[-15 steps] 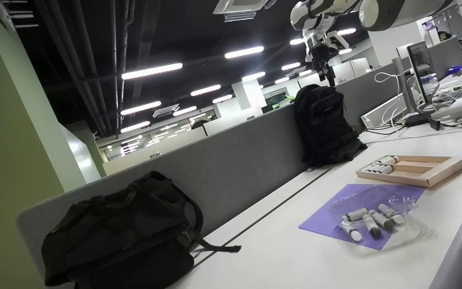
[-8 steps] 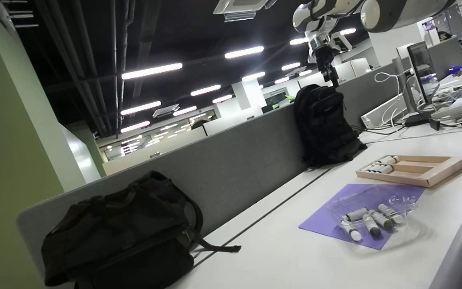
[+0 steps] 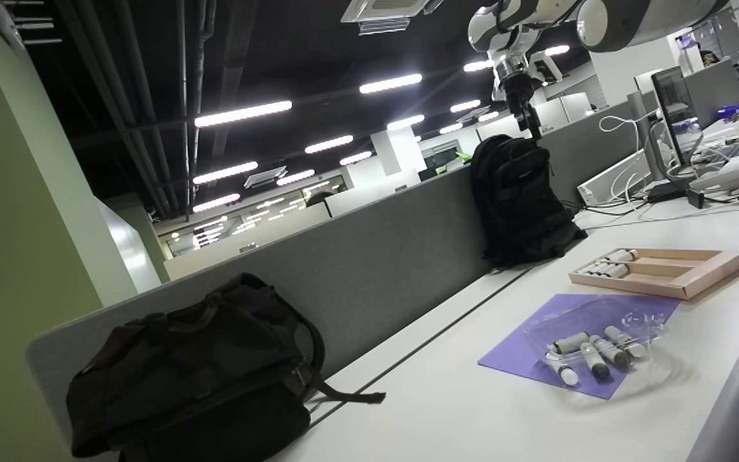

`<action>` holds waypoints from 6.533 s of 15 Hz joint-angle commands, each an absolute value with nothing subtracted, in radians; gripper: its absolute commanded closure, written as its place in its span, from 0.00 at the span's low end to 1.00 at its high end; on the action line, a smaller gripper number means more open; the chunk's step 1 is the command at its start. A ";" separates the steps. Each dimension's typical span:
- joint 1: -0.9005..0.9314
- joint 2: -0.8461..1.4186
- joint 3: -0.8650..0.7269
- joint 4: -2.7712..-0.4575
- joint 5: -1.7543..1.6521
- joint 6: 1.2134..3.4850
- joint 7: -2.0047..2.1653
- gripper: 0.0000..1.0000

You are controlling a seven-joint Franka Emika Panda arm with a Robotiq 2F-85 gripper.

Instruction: Close the box, take some bottles out of the tray and put them on the mat

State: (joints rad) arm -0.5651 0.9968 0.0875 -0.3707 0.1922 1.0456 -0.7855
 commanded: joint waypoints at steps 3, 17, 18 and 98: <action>-0.555 0.983 0.070 -0.361 0.141 0.982 -0.957 0.00; -0.543 0.995 0.016 -0.364 0.045 0.876 -1.293 0.00; -0.541 0.995 0.015 -0.364 0.044 0.876 -1.296 0.00; -0.384 1.474 -0.069 -0.488 -0.091 1.464 -1.561 0.00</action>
State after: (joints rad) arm -0.3932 1.4741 -0.0618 -0.4729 -0.0815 1.4020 -1.5950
